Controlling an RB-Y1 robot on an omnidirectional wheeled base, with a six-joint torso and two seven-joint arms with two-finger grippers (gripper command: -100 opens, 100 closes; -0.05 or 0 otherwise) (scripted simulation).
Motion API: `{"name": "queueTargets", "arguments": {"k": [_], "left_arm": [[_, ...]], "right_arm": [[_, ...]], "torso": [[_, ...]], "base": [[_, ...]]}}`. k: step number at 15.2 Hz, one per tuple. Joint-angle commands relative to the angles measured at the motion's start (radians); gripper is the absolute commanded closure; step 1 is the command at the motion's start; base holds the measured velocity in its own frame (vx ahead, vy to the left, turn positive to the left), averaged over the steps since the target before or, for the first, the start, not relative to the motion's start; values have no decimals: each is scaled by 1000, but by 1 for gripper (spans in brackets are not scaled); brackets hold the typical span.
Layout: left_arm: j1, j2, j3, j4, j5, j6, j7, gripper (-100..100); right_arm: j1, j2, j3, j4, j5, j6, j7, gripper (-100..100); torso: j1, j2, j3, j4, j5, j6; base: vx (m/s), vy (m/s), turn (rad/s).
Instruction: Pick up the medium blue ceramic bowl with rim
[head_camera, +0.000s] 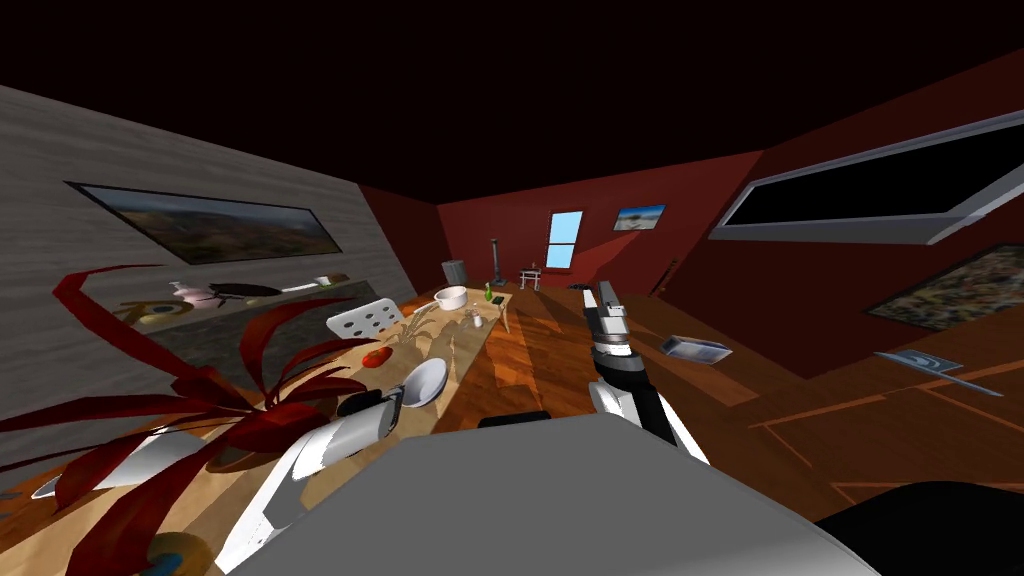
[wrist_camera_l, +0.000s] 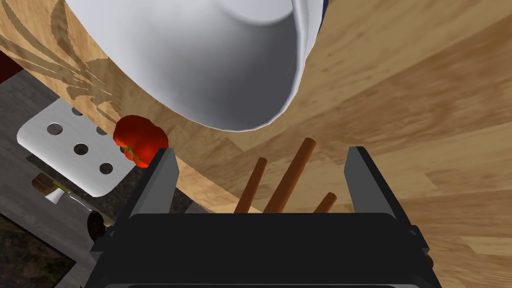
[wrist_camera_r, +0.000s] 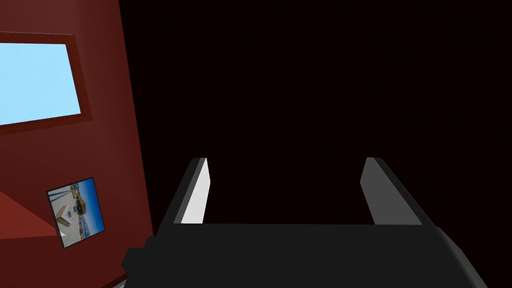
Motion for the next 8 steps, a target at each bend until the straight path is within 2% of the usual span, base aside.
{"name": "queueTargets", "arguments": {"k": [1, 7, 8], "left_arm": [[-4, -7, 11, 6, 14, 50, 5, -100], [-5, -29, 30, 10, 39, 175, 16, -100], [-5, -29, 30, 10, 39, 176, 16, -100]], "right_arm": [[0, 0, 0, 0, 0, 0, 0, 0], [0, 0, 0, 0, 0, 0, 0, 0], [0, 0, 0, 0, 0, 0, 0, 0]], "torso": [[0, 0, 0, 0, 0, 0], [0, -1, 0, 0, 0, 0], [0, -1, 0, 0, 0, 0]], "base": [[45, 17, -132], [46, 20, -91], [42, 19, -65]]}}
